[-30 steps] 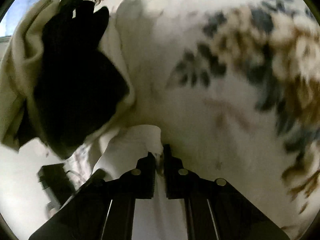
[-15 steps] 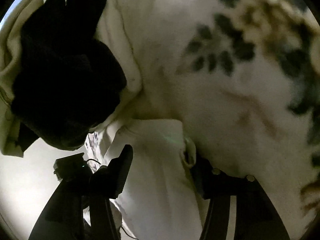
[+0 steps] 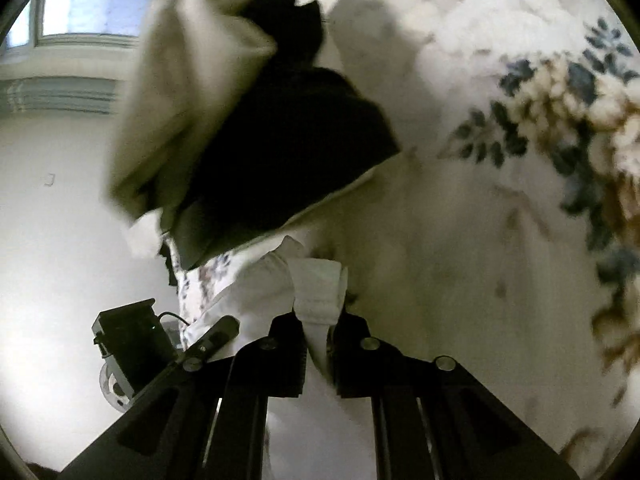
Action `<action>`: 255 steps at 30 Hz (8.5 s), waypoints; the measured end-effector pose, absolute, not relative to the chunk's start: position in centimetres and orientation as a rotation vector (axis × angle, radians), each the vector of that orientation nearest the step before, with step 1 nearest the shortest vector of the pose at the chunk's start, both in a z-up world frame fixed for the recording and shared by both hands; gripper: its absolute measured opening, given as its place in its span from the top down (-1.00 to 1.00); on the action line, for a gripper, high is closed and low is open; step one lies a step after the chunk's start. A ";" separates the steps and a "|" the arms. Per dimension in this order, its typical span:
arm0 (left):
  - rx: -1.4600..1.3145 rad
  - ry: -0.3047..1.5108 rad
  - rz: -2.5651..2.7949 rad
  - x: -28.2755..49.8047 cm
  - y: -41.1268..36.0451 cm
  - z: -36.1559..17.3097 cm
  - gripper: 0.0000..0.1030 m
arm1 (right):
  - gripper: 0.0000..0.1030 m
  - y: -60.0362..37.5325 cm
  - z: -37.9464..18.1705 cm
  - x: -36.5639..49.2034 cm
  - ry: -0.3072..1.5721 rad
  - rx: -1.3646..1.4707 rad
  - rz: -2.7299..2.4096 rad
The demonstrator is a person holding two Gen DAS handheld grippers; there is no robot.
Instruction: Fold small clothes
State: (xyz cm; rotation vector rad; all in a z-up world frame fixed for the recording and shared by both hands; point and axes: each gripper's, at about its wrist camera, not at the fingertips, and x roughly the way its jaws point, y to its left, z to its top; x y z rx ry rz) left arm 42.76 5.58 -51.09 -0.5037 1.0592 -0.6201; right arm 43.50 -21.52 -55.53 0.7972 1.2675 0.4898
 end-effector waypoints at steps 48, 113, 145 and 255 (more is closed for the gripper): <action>-0.436 1.332 -0.159 22.6 8.7 -51.5 -0.16 | -0.04 -13.6 -55.0 22.1 1.431 0.492 0.196; -0.514 1.691 -0.282 -0.8 13.2 -56.2 -0.36 | -0.21 -21.9 -61.4 -2.9 1.885 0.843 0.193; -0.785 1.222 -0.448 16.2 11.6 -44.9 0.93 | 0.91 -20.6 -53.2 10.1 1.498 1.159 0.348; -1.136 1.275 -0.134 13.8 19.1 -55.7 -0.12 | 0.29 -28.1 -60.2 11.0 1.410 1.204 -0.043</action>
